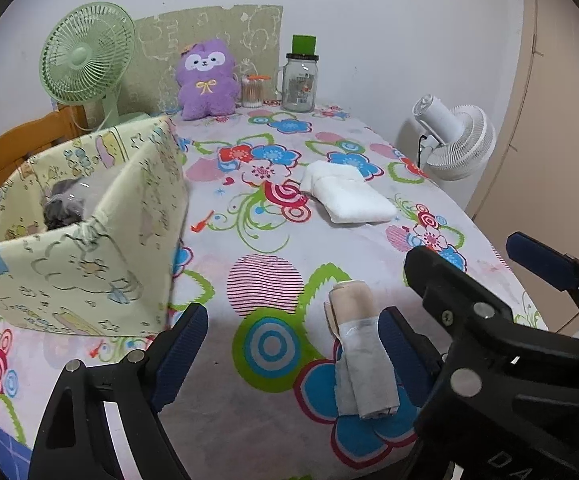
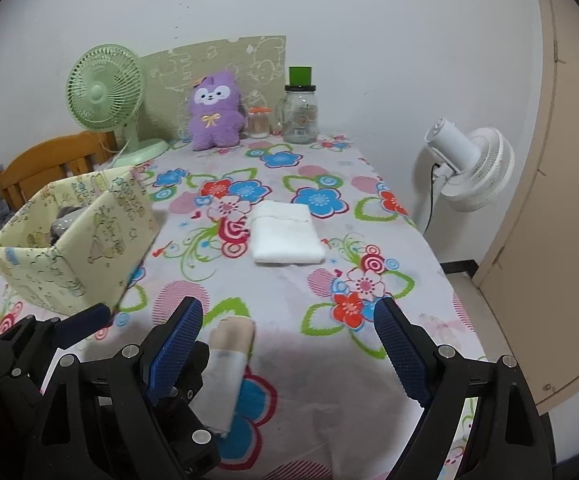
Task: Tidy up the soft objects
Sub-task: 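Move the left tool over the rolled grey cloth while the right tool approaches the folded white towel, then close the left tool around the rolled grey cloth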
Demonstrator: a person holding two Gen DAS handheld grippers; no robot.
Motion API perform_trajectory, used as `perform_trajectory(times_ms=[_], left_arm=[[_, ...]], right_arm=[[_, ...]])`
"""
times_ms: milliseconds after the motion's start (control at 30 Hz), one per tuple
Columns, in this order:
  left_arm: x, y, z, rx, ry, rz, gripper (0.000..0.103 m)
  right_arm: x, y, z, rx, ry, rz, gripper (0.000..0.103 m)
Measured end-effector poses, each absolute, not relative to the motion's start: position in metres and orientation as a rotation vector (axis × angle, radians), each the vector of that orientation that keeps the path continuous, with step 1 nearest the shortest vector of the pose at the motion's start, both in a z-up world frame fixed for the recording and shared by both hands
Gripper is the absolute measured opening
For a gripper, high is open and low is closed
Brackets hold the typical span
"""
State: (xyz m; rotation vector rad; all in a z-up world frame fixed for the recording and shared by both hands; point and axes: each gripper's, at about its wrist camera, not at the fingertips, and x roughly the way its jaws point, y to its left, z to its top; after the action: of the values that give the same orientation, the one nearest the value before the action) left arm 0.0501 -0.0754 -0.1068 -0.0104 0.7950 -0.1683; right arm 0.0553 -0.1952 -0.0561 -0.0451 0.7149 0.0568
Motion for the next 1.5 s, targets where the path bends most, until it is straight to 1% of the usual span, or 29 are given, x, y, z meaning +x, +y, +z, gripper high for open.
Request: perform_trajectory(times_ms=[433, 667, 700, 733, 867, 967, 1000, 1033, 1067, 1133, 1233, 1333, 1500], left_arm=[[0.061, -0.090, -0.129, -0.002, 0.852, -0.188, 0.088], [0.064, -0.105, -0.133, 0.047, 0.843, -0.162, 0.088], [0.064, -0.106, -0.133, 0.053, 0.839, -0.162, 0.086], [0.064, -0.109, -0.134, 0.065, 0.840, -0.163, 0.082], [0.066, -0.113, -0.140, 0.064, 0.855, -0.158, 0.075], [0.067, -0.113, -0.139, 0.054, 0.857, -0.152, 0.060], [0.066, -0.112, -0.139, 0.051, 0.856, -0.150, 0.048], [0.066, -0.112, -0.138, 0.046, 0.854, -0.148, 0.041], [0.065, -0.111, -0.138, 0.043, 0.856, -0.147, 0.039], [0.065, -0.112, -0.137, 0.046, 0.861, -0.153, 0.027], [0.066, -0.112, -0.135, 0.050, 0.866, -0.151, 0.021], [0.069, -0.111, -0.133, 0.052, 0.866, -0.151, 0.018], [0.075, -0.110, -0.127, 0.053, 0.858, -0.146, 0.017]], right_arm=[[0.065, -0.218, -0.081, -0.015, 0.760, 0.014, 0.090], [0.072, -0.228, -0.091, 0.002, 0.782, 0.010, 0.090], [0.073, -0.229, -0.092, 0.001, 0.785, 0.008, 0.090], [0.073, -0.231, -0.093, 0.000, 0.788, 0.006, 0.090], [0.075, -0.235, -0.097, 0.006, 0.797, 0.003, 0.090], [0.076, -0.236, -0.099, 0.009, 0.802, 0.002, 0.090], [0.076, -0.237, -0.099, 0.015, 0.804, 0.003, 0.090], [0.077, -0.238, -0.100, 0.024, 0.804, 0.005, 0.090], [0.077, -0.239, -0.100, 0.032, 0.803, 0.005, 0.090], [0.078, -0.239, -0.100, 0.037, 0.803, 0.008, 0.090], [0.081, -0.239, -0.100, 0.040, 0.805, 0.006, 0.090], [0.083, -0.238, -0.097, 0.039, 0.800, 0.011, 0.090], [0.090, -0.234, -0.091, 0.039, 0.794, 0.028, 0.090]])
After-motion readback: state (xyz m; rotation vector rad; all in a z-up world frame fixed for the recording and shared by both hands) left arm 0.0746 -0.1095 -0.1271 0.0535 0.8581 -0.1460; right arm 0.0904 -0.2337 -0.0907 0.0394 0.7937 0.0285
